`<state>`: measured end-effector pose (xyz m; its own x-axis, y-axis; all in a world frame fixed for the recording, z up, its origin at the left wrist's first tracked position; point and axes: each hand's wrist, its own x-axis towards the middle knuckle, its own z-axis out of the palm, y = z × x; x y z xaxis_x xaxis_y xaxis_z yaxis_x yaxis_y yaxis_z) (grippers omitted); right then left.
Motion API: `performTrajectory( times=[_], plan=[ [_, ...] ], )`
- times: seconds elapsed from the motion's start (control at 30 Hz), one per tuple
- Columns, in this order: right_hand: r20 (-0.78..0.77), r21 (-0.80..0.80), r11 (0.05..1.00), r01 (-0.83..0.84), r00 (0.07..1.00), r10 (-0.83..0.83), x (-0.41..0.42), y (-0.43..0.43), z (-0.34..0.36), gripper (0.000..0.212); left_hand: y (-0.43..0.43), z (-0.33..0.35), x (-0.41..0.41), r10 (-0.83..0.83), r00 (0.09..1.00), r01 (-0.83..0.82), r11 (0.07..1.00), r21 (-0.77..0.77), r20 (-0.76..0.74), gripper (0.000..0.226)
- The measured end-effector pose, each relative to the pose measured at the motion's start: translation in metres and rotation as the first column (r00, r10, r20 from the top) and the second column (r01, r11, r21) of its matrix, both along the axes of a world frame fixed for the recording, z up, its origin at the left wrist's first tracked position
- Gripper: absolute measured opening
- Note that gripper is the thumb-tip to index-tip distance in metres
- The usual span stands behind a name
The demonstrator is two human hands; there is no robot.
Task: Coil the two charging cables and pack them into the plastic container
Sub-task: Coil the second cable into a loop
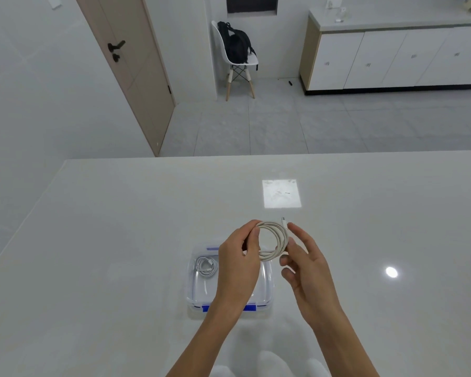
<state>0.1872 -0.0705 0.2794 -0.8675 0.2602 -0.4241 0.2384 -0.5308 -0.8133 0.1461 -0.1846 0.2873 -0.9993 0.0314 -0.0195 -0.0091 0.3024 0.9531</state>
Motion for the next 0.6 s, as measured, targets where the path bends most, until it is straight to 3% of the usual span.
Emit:
performTrajectory(
  times=[0.13, 0.23, 0.33, 0.4, 0.47, 0.6],
  plan=[
    [-0.036, 0.011, 1.0, 0.024, 0.999, -0.023, 0.0, 0.004, 0.001, 0.024, 0.001, 0.005, 0.001, -0.025, 1.0, 0.025, 0.999, 0.027, 0.002, 0.034],
    [-0.004, -0.262, 0.965, -0.028, 1.0, 0.028, -0.003, 0.009, 0.001, 0.031, 0.0, 0.008, -0.003, -0.055, 0.998, 0.052, 0.994, 0.091, 0.023, 0.034],
    [-0.021, -0.697, 0.708, -0.113, 0.99, 0.138, -0.002, 0.017, -0.003, 0.031, -0.002, 0.008, -0.003, -0.09, 0.994, 0.076, 0.976, 0.205, 0.057, 0.029],
    [-0.096, -0.811, 0.556, -0.181, 0.979, 0.178, -0.002, 0.02, -0.006, 0.042, -0.003, 0.008, -0.002, -0.11, 0.992, 0.093, 0.963, 0.251, 0.057, 0.026],
    [-0.094, -0.858, 0.485, -0.169, 0.98, 0.175, -0.003, 0.019, -0.007, 0.041, -0.003, 0.009, -0.001, -0.138, 0.989, 0.119, 0.953, 0.28, 0.047, 0.026],
    [-0.02, -0.809, 0.576, -0.116, 0.985, 0.171, -0.004, 0.016, -0.008, 0.049, -0.004, 0.012, -0.002, -0.148, 0.988, 0.129, 0.944, 0.303, 0.039, 0.024]
  ],
)
